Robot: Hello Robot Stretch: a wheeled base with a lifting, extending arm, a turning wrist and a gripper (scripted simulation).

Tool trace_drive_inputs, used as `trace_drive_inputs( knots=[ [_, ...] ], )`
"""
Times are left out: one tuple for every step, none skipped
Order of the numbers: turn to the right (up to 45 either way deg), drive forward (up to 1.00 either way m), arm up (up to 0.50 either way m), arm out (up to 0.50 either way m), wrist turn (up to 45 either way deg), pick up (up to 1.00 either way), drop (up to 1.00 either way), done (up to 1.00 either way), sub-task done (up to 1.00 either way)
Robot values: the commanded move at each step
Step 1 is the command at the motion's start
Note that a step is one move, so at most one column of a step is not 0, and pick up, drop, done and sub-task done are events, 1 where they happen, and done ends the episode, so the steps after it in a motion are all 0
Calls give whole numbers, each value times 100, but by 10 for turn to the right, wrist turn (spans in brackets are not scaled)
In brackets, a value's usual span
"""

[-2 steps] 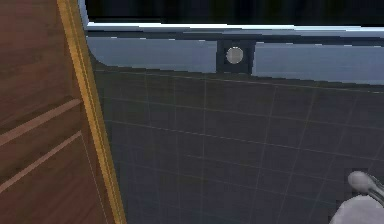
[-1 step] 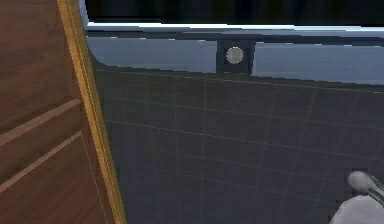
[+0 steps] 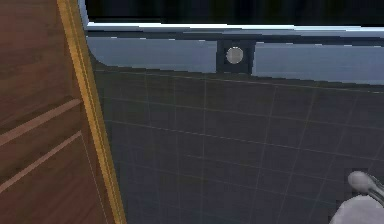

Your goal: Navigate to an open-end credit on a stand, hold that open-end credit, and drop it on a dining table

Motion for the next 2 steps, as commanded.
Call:
trace_drive_inputs(
  knots=[
    [0,0,0,-8,0,0,0,0,0],
    [0,0,0,0,0,0,0,100,0]
  ],
)
